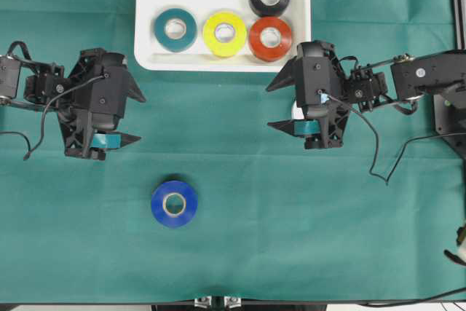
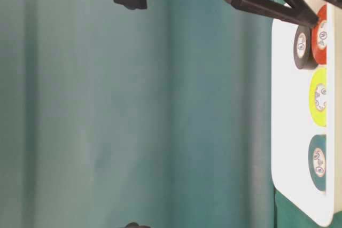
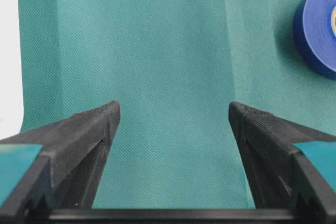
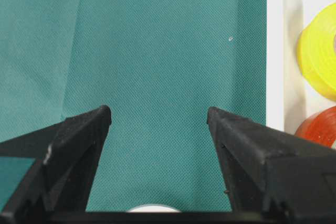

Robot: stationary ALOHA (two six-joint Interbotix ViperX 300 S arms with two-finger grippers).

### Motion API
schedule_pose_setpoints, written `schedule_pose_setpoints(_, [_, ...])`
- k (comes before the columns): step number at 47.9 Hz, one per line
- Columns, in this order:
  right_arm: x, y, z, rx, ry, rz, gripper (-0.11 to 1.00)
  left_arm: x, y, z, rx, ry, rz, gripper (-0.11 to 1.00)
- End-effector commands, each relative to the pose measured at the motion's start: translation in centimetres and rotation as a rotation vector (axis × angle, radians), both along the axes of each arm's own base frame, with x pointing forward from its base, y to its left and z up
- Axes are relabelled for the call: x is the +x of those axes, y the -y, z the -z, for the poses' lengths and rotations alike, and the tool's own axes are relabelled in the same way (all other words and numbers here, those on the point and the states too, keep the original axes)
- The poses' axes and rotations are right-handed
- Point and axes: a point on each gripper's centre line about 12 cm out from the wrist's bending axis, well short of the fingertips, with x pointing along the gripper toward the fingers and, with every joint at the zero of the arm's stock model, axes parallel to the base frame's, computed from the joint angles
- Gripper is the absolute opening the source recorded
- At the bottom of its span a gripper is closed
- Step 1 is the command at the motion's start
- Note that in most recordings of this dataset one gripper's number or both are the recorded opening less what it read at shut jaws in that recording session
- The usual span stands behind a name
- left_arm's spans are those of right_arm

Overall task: Put the tape alternately from left to right into the white case.
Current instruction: 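Lower the right gripper into the white tape roll's hole and grasp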

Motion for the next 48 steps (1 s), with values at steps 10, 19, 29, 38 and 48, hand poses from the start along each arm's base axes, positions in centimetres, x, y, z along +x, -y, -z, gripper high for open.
schedule_pose_setpoints(10, [0.2, -1.1, -0.9, -0.002, 0.021, -0.031, 0.82, 0.2, 0.1, -0.8, -0.005, 0.027, 0.001, 0.85])
schedule_pose_setpoints(19, [-0.3, -1.9, -0.7, -0.012, -0.017, -0.049, 0.82, 0.2, 0.1, -0.8, -0.005, 0.029, 0.001, 0.85])
schedule_pose_setpoints(29, [-1.1, -2.4, 0.1, 0.004, -0.067, -0.039, 0.82, 0.3, 0.1, -0.9, -0.005, 0.032, 0.001, 0.85])
schedule_pose_setpoints(38, [-2.5, -2.3, 1.4, 0.062, -0.115, 0.022, 0.82, 0.4, 0.1, -1.0, -0.005, 0.035, 0.001, 0.85])
schedule_pose_setpoints(48, [-3.6, -2.1, 1.7, 0.090, -0.125, 0.050, 0.82, 0.5, 0.1, -0.9, -0.006, 0.032, 0.000, 0.85])
